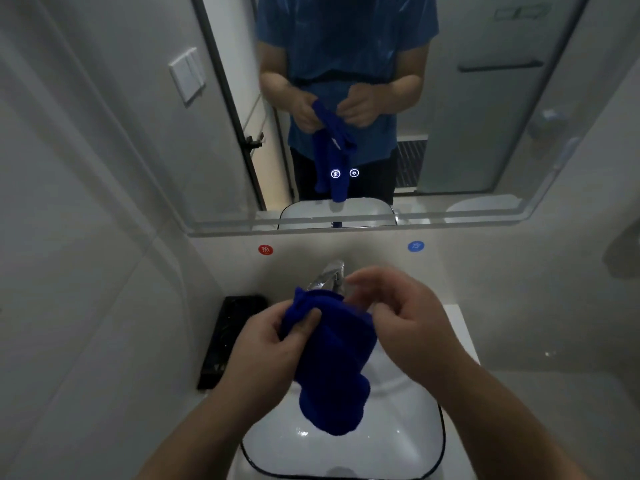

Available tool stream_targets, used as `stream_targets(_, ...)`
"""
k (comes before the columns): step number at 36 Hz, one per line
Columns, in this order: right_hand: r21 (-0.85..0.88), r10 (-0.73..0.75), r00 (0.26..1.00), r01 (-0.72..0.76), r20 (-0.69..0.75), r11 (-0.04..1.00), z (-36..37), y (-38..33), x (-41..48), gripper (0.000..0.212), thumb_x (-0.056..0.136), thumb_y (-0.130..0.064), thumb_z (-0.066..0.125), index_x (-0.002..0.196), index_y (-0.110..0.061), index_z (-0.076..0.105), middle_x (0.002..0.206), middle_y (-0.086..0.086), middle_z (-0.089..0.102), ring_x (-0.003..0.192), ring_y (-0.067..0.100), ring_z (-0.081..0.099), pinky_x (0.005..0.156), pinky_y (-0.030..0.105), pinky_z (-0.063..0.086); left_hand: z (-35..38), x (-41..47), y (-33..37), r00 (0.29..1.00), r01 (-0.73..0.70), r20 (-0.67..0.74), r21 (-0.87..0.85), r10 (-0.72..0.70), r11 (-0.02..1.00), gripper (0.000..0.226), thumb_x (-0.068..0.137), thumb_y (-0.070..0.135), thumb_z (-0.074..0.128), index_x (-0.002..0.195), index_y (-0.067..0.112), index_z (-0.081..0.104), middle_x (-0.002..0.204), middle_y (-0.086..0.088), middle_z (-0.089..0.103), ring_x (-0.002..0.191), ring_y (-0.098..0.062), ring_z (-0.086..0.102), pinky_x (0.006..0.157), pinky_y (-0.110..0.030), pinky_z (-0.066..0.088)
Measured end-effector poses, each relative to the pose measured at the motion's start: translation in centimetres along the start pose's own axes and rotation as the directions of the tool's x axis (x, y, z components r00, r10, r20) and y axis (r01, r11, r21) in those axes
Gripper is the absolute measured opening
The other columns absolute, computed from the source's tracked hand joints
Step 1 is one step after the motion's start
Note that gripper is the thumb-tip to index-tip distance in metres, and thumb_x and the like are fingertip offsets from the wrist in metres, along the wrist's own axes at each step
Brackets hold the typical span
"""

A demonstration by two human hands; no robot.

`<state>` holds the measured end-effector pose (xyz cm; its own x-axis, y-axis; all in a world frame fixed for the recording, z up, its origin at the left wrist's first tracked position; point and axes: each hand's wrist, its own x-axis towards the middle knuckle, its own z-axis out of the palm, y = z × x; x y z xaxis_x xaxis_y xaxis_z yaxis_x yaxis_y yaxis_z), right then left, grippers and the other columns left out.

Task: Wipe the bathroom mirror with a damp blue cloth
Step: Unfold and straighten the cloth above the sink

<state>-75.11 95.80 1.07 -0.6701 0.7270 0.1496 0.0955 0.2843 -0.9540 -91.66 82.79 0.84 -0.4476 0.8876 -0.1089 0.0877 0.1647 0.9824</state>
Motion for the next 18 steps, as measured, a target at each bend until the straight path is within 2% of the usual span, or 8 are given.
stream_targets(2, -0.136, 0.003, 1.0, -0.005, -0.021, 0.991, -0.3, 0.9, 0.4, 0.063, 0.079, -0.01, 0.052, 0.112, -0.063, 0.06, 0.108, -0.024, 0.066, 0.103, 0.004, 0.065, 0.08, 0.016, 0.058, -0.5, 0.0, 0.3, 0.999, -0.004, -0.047, -0.03, 0.002, 1.0, 0.02, 0.095, 0.048, 0.06, 0.098, 0.038, 0.078, 0.092, -0.004, 0.078, 0.085, -0.021, 0.076, 0.079, -0.038, 0.062)
stream_targets(4, -0.089, 0.157, 0.981, -0.147, 0.117, 0.985, -0.4, 1.8, 0.9, 0.068, 0.084, -0.014, 0.064, 0.124, -0.068, 0.05, 0.126, -0.026, 0.06, 0.113, -0.002, 0.061, 0.085, 0.014, 0.057, -0.9, -0.2, 1.0, 0.999, -0.011, -0.036, -0.103, 0.007, 0.995, 0.024, 0.097, 0.045, 0.059, 0.098, 0.033, 0.079, 0.092, -0.007, 0.077, 0.085, -0.024, 0.075, 0.077, -0.033, 0.062)
stream_targets(6, 0.011, 0.342, 0.883, -0.365, 0.322, 0.931, -0.3, 2.8, 1.1, 0.072, 0.088, -0.016, 0.075, 0.144, -0.051, 0.047, 0.144, -0.01, 0.062, 0.126, 0.006, 0.063, 0.1, 0.025, 0.057, -1.3, -0.5, 1.8, 0.999, -0.033, -0.011, -0.144, 0.032, 0.989, 0.03, 0.096, 0.048, 0.057, 0.098, 0.027, 0.079, 0.093, -0.011, 0.077, 0.085, -0.027, 0.075, 0.074, -0.03, 0.063)
stream_targets(8, 0.09, 0.355, 0.814, -0.441, 0.46, 0.893, -0.3, 3.5, 1.0, 0.063, 0.088, -0.024, 0.079, 0.147, -0.034, 0.057, 0.139, -0.005, 0.07, 0.128, 0.014, 0.067, 0.106, 0.033, 0.057, -1.5, -0.8, 2.4, 0.998, -0.055, -0.012, -0.173, 0.054, 0.983, 0.033, 0.091, 0.054, 0.058, 0.09, 0.029, 0.08, 0.086, -0.006, 0.077, 0.078, -0.022, 0.075, 0.07, -0.027, 0.062)
stream_targets(9, 0.127, 0.321, 0.823, -0.422, 0.469, 0.898, -0.2, 3.5, 0.8, 0.051, 0.09, -0.027, 0.077, 0.139, -0.033, 0.066, 0.133, -0.004, 0.074, 0.124, 0.013, 0.069, 0.102, 0.029, 0.058, -1.6, -1.0, 2.6, 0.998, -0.069, -0.022, -0.189, 0.066, 0.98, 0.034, 0.088, 0.056, 0.058, 0.086, 0.03, 0.079, 0.081, -0.002, 0.076, 0.075, -0.019, 0.074, 0.069, -0.026, 0.062)
stream_targets(11, 0.184, 0.263, 0.89, -0.349, 0.372, 0.919, -0.1, 3.4, 0.5, 0.029, 0.095, -0.032, 0.071, 0.123, -0.038, 0.076, 0.124, -0.005, 0.078, 0.117, 0.011, 0.072, 0.093, 0.019, 0.056, -1.8, -1.0, 3.0, 0.994, -0.096, -0.063, -0.194, 0.086, 0.976, 0.036, 0.087, 0.056, 0.058, 0.083, 0.027, 0.079, 0.076, 0.002, 0.072, 0.071, -0.014, 0.07, 0.066, -0.022, 0.059)
stream_targets(15, 0.342, 0.18, 0.977, -0.21, 0.117, 0.916, 0.2, 3.0, 0.7, 0.027, 0.099, -0.039, 0.063, 0.123, -0.035, 0.074, 0.122, 0.003, 0.077, 0.117, 0.022, 0.072, 0.1, 0.039, 0.059, -3.0, -0.5, 2.7, 0.987, -0.098, -0.142, -0.129, 0.079, 0.987, 0.038, 0.091, 0.053, 0.055, 0.076, 0.025, 0.076, 0.068, 0.002, 0.067, 0.063, -0.009, 0.066, 0.057, -0.019, 0.055)
stream_targets(18, 0.315, 0.057, 0.996, -0.075, 0.066, 0.946, 0.1, 1.2, 1.0, 0.02, 0.099, -0.041, 0.063, 0.116, -0.045, 0.073, 0.116, -0.004, 0.078, 0.11, 0.014, 0.073, 0.09, 0.025, 0.06, -4.2, 0.0, 1.6, 0.989, -0.043, -0.141, -0.04, 0.037, 0.998, 0.043, 0.092, 0.057, 0.058, 0.084, 0.019, 0.076, 0.075, -0.003, 0.071, 0.068, -0.016, 0.069, 0.058, -0.022, 0.056)
